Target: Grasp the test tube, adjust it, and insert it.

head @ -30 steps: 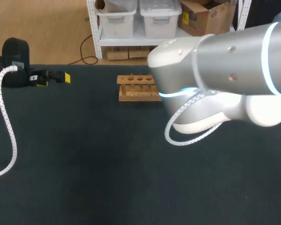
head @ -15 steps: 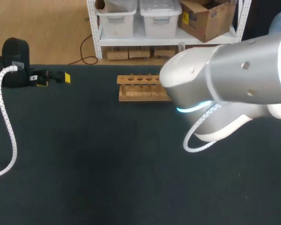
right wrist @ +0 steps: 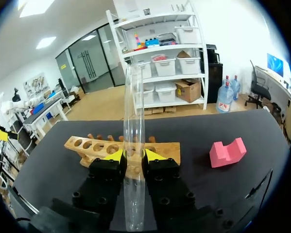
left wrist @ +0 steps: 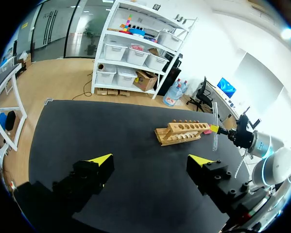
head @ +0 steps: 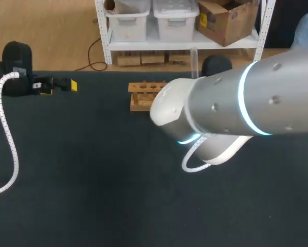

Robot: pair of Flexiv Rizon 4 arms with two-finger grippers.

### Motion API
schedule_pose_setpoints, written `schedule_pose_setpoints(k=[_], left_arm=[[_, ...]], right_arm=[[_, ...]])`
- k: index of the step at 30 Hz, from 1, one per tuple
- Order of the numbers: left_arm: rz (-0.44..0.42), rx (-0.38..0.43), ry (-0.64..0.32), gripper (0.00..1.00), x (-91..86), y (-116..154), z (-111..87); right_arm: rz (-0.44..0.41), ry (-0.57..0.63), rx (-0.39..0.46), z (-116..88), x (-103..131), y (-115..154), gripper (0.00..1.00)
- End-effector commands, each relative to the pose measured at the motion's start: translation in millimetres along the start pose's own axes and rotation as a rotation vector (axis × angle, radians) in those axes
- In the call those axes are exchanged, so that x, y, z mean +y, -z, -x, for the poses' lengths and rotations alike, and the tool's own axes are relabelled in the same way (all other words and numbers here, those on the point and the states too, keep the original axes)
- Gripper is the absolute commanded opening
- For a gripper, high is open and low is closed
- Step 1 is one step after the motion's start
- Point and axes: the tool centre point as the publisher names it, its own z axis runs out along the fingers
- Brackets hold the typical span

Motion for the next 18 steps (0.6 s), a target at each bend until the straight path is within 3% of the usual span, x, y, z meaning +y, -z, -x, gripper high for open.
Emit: schedule_pose_setpoints(k=[1, 8, 13, 18], left_arm=[[0.002, 0.001, 0.001, 1.00, -0.4, 0, 0.2], [0.002, 0.001, 0.001, 1.00, -0.4, 0, 0.2], [0.002, 0.001, 0.001, 1.00, -0.4, 0, 0.2], [0.002, 0.001, 0.001, 1.00, -0.4, 0, 0.2]], right_arm=[[-0.118, 0.009, 0.381, 4, 3, 10, 0.00], [-0.152, 0.016, 0.474, -4, -8, 28, 0.00], [-0.133, 0.027, 0.598, -20, -12, 30, 0.00], [-0.119, 0.053, 0.650, -27, -10, 30, 0.00]])
